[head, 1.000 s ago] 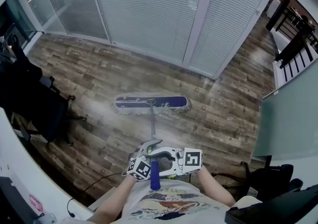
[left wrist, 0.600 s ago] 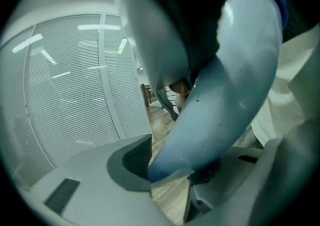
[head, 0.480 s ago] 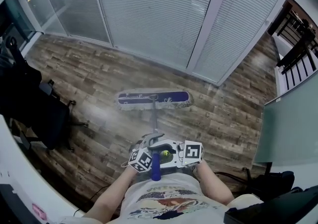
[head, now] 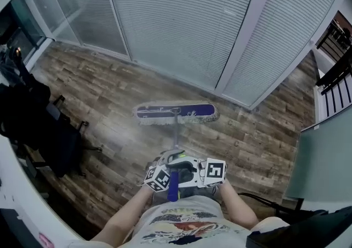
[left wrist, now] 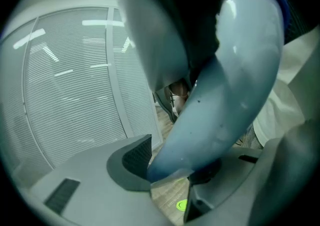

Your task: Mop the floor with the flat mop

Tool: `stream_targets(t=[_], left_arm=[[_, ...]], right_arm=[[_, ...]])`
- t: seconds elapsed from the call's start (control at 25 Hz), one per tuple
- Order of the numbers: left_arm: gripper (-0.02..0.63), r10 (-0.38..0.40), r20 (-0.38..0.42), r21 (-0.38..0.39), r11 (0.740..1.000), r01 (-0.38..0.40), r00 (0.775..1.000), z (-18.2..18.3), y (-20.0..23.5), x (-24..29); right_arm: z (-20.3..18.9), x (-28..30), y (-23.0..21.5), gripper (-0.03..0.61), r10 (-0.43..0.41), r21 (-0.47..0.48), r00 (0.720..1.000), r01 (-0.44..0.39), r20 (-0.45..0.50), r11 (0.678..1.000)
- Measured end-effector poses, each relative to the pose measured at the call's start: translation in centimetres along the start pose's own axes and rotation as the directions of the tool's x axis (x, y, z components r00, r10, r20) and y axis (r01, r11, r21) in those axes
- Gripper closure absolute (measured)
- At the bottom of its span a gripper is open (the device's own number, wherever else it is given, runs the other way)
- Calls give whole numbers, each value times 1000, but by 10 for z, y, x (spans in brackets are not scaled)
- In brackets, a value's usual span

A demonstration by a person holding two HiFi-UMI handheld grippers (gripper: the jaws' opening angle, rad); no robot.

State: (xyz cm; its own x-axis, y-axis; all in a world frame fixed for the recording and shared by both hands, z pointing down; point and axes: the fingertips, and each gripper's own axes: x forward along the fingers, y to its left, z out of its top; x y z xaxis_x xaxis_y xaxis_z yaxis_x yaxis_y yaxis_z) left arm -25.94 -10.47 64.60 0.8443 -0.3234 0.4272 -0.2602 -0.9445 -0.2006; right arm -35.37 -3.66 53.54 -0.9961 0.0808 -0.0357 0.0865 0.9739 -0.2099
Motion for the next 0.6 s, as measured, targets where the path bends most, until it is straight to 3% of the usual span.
stream_targets(t=[0.4, 0.6], left_arm=[[486, 11, -28, -13, 1000, -11, 1000, 8, 159, 102], [486, 7, -62, -1, 1000, -7, 998, 10, 192, 136]], right_arm=[[32, -68, -174, 305, -20, 26, 1000, 20, 15, 999], [46, -96, -212, 302, -35, 43, 999, 34, 7, 998]])
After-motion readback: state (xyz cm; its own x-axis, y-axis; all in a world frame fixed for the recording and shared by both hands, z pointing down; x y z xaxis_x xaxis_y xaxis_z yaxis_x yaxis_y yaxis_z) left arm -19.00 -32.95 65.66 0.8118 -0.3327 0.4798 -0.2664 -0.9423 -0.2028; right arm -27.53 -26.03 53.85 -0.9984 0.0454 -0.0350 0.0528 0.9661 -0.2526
